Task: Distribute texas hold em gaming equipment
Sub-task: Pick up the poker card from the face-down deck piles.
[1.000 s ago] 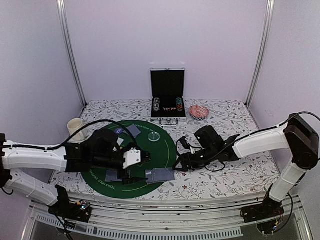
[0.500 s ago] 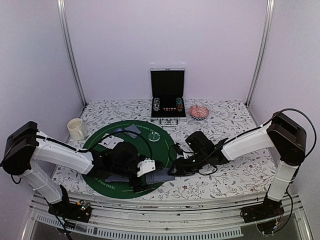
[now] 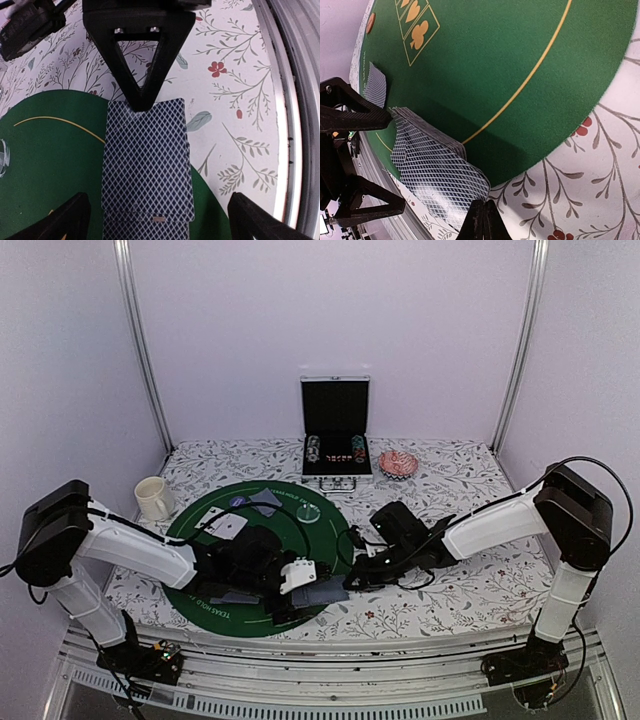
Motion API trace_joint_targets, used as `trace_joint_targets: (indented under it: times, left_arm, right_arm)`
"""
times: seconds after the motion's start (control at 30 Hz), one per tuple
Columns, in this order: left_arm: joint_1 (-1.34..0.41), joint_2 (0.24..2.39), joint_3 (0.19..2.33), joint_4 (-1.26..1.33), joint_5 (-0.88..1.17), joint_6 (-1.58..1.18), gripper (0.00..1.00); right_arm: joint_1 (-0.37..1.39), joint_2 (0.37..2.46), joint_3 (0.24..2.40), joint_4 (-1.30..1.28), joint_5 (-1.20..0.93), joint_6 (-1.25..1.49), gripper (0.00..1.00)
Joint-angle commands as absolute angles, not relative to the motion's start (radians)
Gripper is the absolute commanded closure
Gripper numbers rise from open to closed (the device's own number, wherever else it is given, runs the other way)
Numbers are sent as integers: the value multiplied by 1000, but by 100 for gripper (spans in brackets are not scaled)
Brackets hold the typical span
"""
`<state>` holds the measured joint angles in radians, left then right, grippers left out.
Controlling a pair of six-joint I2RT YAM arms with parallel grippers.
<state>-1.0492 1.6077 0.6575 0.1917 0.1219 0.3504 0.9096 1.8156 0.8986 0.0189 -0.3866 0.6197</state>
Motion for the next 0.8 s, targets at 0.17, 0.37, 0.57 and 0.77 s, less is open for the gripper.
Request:
trace_joint_targets:
  times: [0.17,0.37,0.57,0.77]
  left_arm:
    - [-1053,1644,678,226,127,373,2]
    - [-1041,1645,670,229,127,374,2]
    - [-1036,1639,660,227,129,377,2]
    - [-1034,1638,661,223,129,378,2]
  right_arm:
    - [913,1758,912,-14,-401,555,97]
    - [911,1727,907,-11,-426,536,95]
    - [904,1734,905,-8,-438,531,92]
    - [903,1737,907,0,-458,528,95]
